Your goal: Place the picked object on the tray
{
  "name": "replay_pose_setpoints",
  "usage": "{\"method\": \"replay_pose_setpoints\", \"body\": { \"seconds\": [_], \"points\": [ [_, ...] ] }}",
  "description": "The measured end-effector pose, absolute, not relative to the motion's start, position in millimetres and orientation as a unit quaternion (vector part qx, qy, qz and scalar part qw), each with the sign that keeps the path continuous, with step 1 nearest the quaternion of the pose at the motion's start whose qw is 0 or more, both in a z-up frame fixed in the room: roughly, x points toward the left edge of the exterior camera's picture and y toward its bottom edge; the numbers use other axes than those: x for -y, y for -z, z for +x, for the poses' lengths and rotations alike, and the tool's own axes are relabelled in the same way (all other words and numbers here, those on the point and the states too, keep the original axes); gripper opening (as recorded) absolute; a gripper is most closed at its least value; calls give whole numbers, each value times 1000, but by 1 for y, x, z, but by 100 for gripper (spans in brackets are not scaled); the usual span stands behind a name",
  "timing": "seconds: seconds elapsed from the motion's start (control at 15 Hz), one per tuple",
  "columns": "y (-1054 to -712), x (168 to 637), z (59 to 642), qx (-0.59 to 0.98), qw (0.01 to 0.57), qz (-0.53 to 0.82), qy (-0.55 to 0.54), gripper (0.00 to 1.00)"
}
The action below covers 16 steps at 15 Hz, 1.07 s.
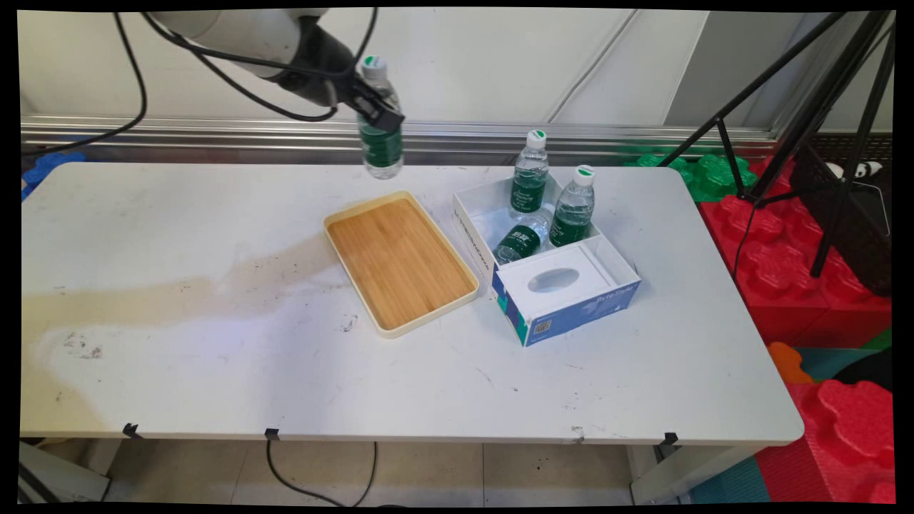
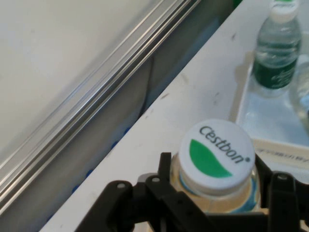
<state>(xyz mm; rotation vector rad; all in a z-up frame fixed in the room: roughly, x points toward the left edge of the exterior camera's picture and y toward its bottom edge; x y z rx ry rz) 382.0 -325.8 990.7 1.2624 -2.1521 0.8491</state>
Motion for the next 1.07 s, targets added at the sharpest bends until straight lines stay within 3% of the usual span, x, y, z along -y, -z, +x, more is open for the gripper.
{"method": "replay_pose_setpoints", "body": {
  "seconds": [0.53, 1.07],
  "points": [
    [-969, 330, 415, 787, 218, 487, -310, 0],
    [-919, 349, 434, 804, 205, 481, -284, 0]
  ]
}}
